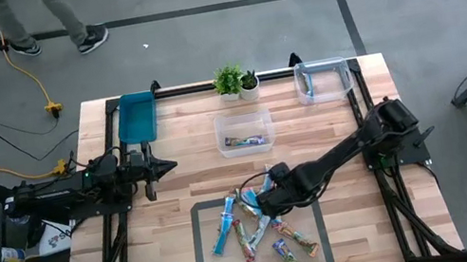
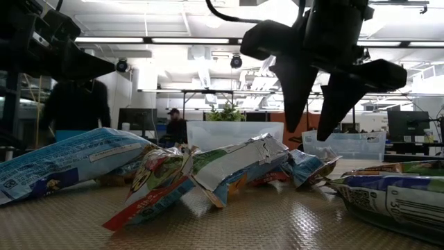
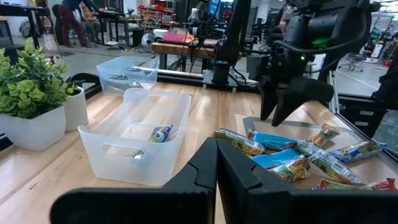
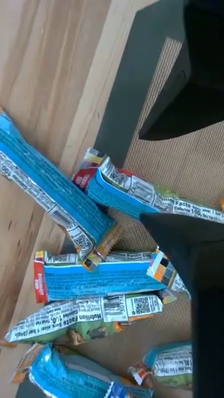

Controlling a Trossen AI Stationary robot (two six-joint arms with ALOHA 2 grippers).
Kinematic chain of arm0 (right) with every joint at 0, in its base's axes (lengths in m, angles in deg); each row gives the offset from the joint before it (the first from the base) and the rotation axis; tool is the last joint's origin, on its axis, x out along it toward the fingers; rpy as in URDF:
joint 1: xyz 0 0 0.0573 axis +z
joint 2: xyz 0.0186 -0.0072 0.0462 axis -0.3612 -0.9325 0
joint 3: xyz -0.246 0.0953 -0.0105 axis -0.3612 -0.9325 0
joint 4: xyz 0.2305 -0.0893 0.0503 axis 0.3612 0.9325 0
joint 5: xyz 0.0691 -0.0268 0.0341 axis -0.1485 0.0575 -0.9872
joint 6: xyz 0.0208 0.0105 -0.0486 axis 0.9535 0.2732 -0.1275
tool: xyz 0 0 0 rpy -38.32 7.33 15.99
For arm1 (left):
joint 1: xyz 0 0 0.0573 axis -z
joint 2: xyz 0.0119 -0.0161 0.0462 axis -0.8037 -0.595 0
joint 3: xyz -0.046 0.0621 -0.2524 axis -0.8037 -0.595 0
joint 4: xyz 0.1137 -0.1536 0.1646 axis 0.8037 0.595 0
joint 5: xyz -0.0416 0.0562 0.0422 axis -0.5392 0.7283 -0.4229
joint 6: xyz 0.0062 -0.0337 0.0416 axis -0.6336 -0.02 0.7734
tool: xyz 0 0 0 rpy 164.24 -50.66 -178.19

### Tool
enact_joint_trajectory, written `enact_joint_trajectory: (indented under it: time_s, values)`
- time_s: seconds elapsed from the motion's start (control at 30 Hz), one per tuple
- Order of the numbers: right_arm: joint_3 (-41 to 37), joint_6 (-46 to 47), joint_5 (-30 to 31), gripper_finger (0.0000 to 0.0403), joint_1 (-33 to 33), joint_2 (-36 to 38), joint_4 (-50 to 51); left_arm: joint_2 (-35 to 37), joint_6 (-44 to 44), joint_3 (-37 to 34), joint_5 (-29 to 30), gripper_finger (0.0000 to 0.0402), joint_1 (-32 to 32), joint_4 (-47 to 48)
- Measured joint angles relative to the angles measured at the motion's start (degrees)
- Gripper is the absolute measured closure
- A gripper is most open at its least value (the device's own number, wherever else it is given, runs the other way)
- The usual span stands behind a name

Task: Pick and place Granola Bars by type
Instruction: Put the red granola bar in the right transparent bin

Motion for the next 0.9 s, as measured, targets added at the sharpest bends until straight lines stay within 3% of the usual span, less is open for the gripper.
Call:
enact_joint_trajectory:
  time_s: [0.23, 0.9]
  values:
    - [0.0, 0.3, -0.2, 0.0182, 0.0, -0.5, -2.4, 0.0, 0.0, 0.0, 0.0, 0.04, 0.0, 0.0]
    - [0.0, 1.5, -0.7, 0.0181, 0.0, -7.2, -8.2, 0.0, 0.0, 0.0, 0.0, 0.04, 0.0, 0.0]
